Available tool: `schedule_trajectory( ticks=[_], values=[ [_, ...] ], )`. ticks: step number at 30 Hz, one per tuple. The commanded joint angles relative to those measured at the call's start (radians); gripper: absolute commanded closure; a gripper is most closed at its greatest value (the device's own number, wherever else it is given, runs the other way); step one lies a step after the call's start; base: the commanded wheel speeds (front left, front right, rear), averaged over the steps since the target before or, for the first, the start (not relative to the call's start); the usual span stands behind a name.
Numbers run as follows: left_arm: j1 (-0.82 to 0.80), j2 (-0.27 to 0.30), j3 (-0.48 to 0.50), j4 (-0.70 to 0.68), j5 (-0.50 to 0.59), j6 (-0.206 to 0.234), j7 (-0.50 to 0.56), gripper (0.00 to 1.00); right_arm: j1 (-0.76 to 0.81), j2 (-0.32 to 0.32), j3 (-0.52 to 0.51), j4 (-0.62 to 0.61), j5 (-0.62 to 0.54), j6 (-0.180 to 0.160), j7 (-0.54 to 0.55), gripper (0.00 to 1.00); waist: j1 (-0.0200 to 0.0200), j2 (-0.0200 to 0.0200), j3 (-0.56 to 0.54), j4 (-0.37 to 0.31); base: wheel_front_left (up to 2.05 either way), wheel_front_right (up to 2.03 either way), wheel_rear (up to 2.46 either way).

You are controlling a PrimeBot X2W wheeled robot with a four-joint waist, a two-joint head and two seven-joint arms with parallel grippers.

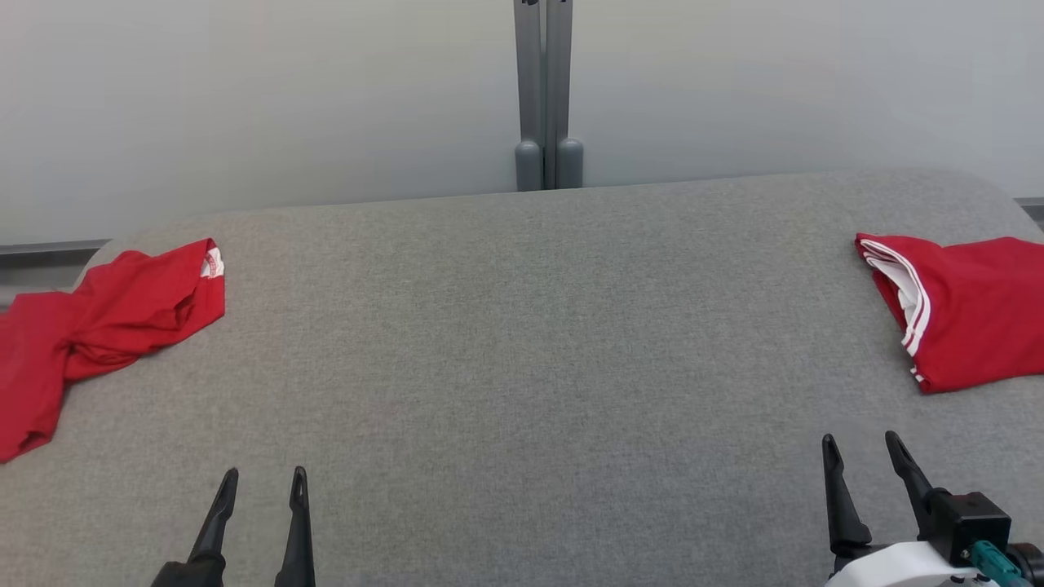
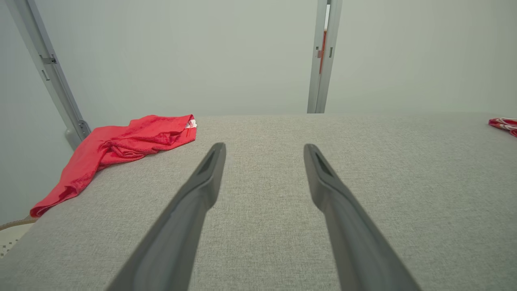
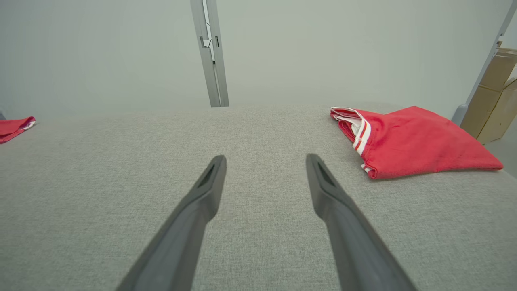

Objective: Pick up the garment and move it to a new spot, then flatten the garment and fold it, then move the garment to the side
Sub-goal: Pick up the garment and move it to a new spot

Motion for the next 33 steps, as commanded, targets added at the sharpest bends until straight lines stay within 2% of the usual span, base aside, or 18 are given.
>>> schedule_trajectory(
  ticks=[1, 6, 13, 18, 22, 26, 28, 31, 33],
  values=[
    [0.000, 0.000, 0.002, -0.001, 0.006, 0.002, 0.000, 0.00, 0.015, 0.000, 0.006, -0.009, 0.008, -0.002, -0.004, 0.00, 0.0001, 0.0000, -0.002, 0.024, 0.00, 0.00, 0.00],
    [0.009, 0.000, -0.003, 0.002, 0.010, 0.003, 0.000, 0.00, 0.021, 0.000, 0.041, -0.029, 0.038, -0.002, -0.004, 0.00, 0.0001, 0.0000, -0.009, 0.118, 0.00, 0.00, 0.00],
    [0.042, 0.001, 0.022, -0.002, 0.018, 0.006, 0.000, 0.00, 0.023, 0.000, 0.132, -0.030, 0.081, -0.002, -0.004, 0.00, 0.0001, 0.0000, -0.023, 0.306, 0.00, 0.00, 0.00],
    [0.075, 0.001, 0.058, -0.012, 0.014, 0.005, 0.000, 0.00, 0.000, 0.000, 0.186, -0.019, 0.094, -0.002, -0.004, 0.00, 0.0001, 0.0000, -0.024, 0.377, 0.00, 0.00, 0.00],
    [0.069, 0.000, 0.058, -0.013, -0.003, 0.000, 0.000, 0.00, -0.014, -0.001, 0.213, -0.016, 0.092, -0.002, -0.004, 0.00, 0.0001, 0.0000, -0.007, 0.381, 0.00, 0.00, 0.00],
    [-0.005, 0.000, 0.018, 0.029, -0.025, -0.014, 0.000, 0.00, -0.033, -0.002, 0.222, -0.026, 0.083, -0.002, -0.004, 0.00, 0.0001, 0.0000, 0.053, 0.346, 0.00, 0.00, 0.00],
    [-0.074, 0.010, -0.026, 0.103, -0.045, -0.020, 0.000, 0.00, -0.061, -0.002, 0.218, -0.035, 0.057, -0.002, -0.004, 0.00, 0.0001, 0.0000, 0.124, 0.320, 0.00, 0.00, 0.00],
    [-0.279, 0.033, -0.101, 0.210, -0.112, -0.025, 0.009, 0.00, -0.127, -0.005, 0.206, -0.057, 0.005, -0.002, -0.004, 0.00, 0.0001, 0.0000, 0.277, 0.279, 0.00, 0.00, 0.00],
    [-0.428, 0.073, -0.181, 0.267, -0.165, -0.026, 0.016, 0.00, -0.181, -0.019, 0.201, -0.071, -0.021, -0.002, -0.004, 0.00, 0.0001, 0.0000, 0.387, 0.251, 0.00, 0.00, 0.00]
  ],
)
